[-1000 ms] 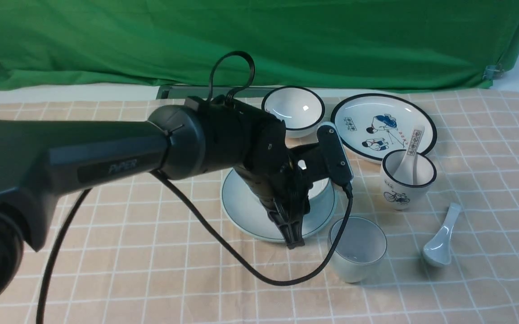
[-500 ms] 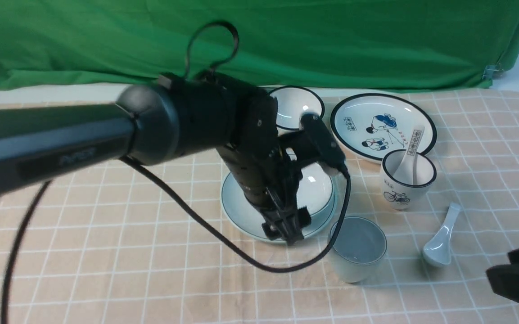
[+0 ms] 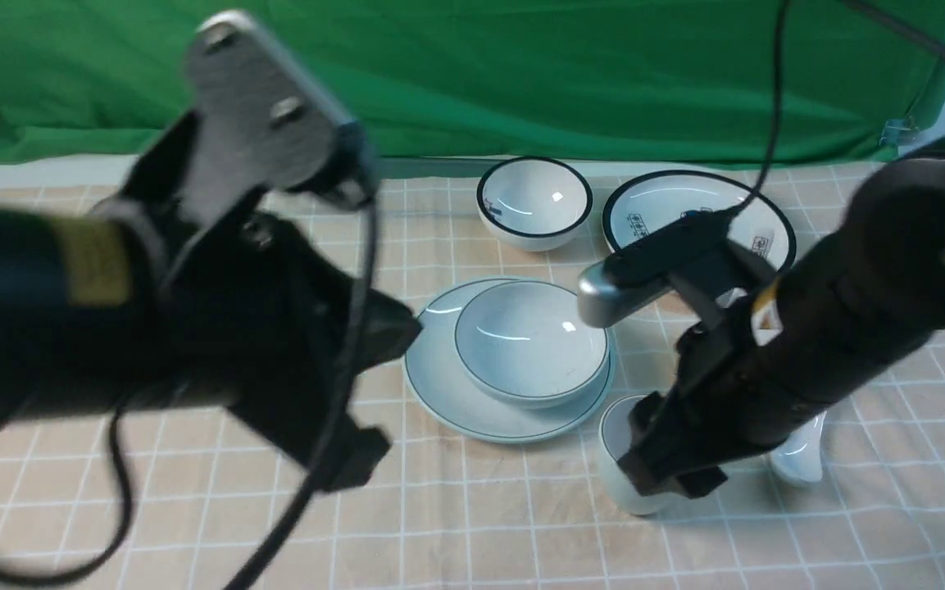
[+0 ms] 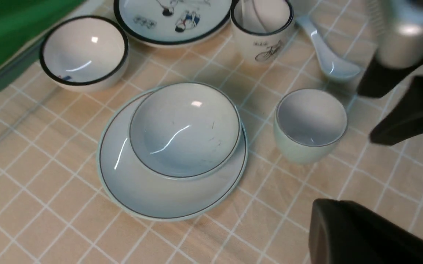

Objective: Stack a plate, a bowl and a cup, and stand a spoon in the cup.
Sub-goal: Use the right arm to grab a blue teacup, then use the right arm to put the blue teacup into the blue rice bowl in the middle

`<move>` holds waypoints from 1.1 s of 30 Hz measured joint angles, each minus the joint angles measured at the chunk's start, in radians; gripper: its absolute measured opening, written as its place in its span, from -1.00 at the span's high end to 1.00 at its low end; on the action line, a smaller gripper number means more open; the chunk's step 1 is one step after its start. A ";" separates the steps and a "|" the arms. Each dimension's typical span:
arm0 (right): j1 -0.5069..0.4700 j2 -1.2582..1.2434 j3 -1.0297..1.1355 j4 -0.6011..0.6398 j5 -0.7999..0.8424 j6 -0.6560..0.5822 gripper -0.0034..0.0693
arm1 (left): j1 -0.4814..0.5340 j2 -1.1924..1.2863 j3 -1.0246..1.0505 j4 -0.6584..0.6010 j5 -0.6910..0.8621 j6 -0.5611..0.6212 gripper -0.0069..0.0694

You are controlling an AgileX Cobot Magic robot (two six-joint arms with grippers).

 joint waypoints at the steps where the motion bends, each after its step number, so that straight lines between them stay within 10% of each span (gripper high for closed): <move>1: 0.006 0.037 -0.016 0.001 -0.011 -0.002 -0.34 | 0.000 -0.070 0.066 -0.007 -0.056 -0.004 0.81; 7: 0.007 0.199 -0.056 -0.008 -0.073 -0.016 -0.25 | 0.000 -0.333 0.292 -0.016 -0.230 -0.008 0.81; 15: 0.007 0.269 -0.069 -0.018 -0.042 -0.028 0.66 | 0.000 -0.440 0.346 -0.023 -0.262 -0.009 0.81; 33: -0.030 0.546 -0.609 -0.008 0.017 -0.030 0.68 | 0.000 -0.441 0.346 -0.023 -0.262 -0.010 0.81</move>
